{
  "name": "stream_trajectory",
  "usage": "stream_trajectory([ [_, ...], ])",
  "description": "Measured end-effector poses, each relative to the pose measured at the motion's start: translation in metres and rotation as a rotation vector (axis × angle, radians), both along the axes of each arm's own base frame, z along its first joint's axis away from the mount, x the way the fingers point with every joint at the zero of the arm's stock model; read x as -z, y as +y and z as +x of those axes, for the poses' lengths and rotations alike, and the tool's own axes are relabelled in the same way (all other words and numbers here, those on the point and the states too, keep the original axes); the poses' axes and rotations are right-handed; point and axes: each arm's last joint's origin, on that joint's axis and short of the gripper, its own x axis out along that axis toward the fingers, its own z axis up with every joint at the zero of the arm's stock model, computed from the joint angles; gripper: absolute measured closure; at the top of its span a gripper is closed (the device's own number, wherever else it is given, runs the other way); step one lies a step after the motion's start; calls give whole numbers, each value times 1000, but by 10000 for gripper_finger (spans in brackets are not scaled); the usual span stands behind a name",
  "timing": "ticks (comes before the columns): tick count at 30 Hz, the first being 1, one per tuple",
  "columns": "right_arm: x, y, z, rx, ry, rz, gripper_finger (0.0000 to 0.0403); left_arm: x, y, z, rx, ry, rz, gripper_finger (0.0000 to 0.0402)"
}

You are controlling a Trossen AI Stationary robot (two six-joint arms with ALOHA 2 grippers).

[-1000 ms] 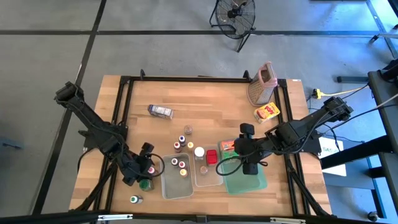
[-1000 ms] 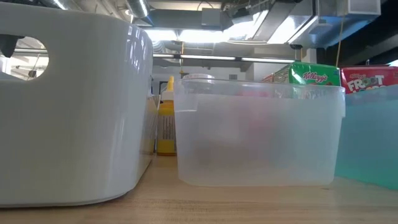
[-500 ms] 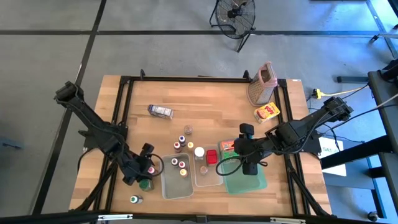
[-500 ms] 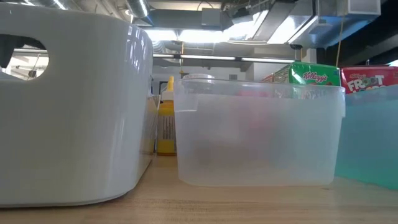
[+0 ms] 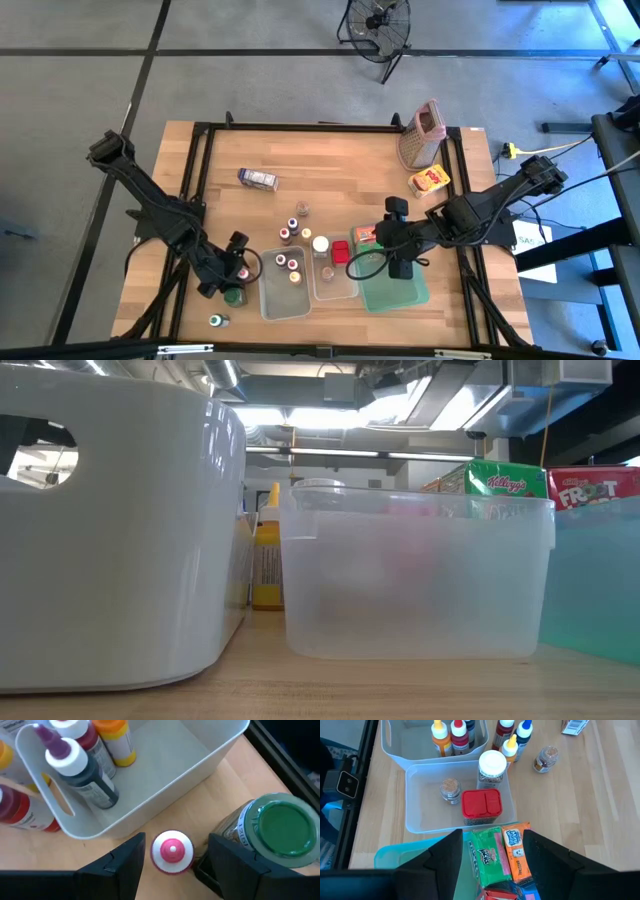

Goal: Pick & Place Kitchen Items
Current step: Put the pink food coloring bottle into the gray bin

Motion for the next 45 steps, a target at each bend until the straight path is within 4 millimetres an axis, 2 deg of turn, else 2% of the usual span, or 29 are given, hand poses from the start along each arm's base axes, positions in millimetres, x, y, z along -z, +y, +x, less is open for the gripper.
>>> stream_trajectory([
  [14, 0, -1, 1, 4, -4, -1, 192, 15, 5, 4, 40, -19, -75, 190],
  [22, 0, -3, 2, 16, -7, -3, 192, 15, 6, 4, 51, -27, -63, 191],
  [26, 0, -3, 2, 24, -14, -13, 192, 15, 6, 4, 47, -24, -63, 213],
  [34, 0, -4, 2, 24, -13, -14, 192, 16, 6, 4, 46, -23, -57, 287],
  [45, 0, -4, 2, 24, -12, -14, 192, 14, 5, 5, 69, -52, -55, 287],
])
